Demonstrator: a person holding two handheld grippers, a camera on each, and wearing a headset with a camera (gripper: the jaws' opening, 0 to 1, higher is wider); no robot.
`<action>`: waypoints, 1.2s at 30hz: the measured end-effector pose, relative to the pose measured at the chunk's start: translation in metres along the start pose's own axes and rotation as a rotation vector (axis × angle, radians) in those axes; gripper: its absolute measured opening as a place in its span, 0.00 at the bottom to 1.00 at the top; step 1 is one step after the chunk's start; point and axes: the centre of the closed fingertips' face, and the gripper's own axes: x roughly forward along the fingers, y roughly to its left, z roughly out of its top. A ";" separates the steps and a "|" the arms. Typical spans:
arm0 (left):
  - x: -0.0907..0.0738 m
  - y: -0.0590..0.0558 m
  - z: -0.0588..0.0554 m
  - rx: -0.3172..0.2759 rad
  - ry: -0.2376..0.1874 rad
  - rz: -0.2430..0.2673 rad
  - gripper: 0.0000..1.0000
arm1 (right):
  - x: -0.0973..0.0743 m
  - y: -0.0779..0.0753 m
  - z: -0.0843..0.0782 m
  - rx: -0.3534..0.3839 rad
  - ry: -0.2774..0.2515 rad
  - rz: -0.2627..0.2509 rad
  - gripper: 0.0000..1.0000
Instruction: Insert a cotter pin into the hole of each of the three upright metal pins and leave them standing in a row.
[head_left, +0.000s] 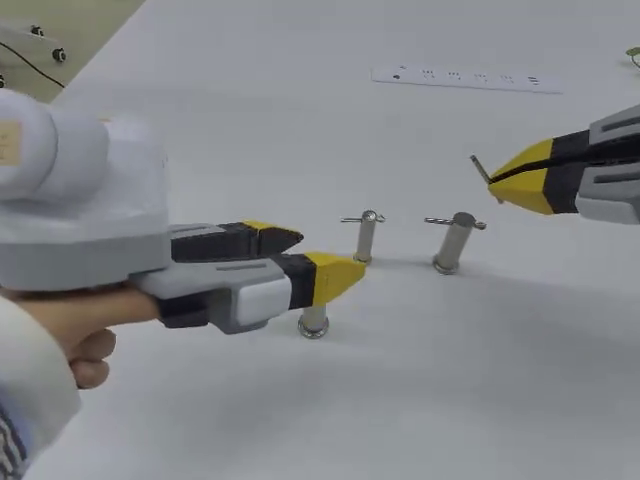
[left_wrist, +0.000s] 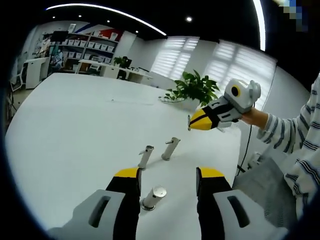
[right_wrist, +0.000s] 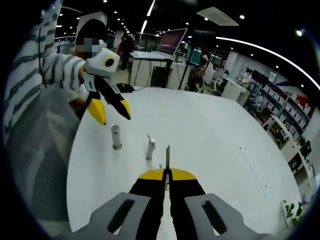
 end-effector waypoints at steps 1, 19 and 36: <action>0.001 -0.001 0.003 -0.001 -0.011 -0.005 0.41 | 0.000 0.002 0.001 -0.003 -0.004 -0.002 0.02; 0.021 -0.029 0.012 -0.137 0.019 -0.119 0.24 | 0.013 0.038 0.011 -0.156 -0.023 -0.014 0.02; 0.036 -0.041 0.002 -0.209 0.048 -0.152 0.17 | 0.025 0.058 0.011 -0.331 0.017 -0.032 0.02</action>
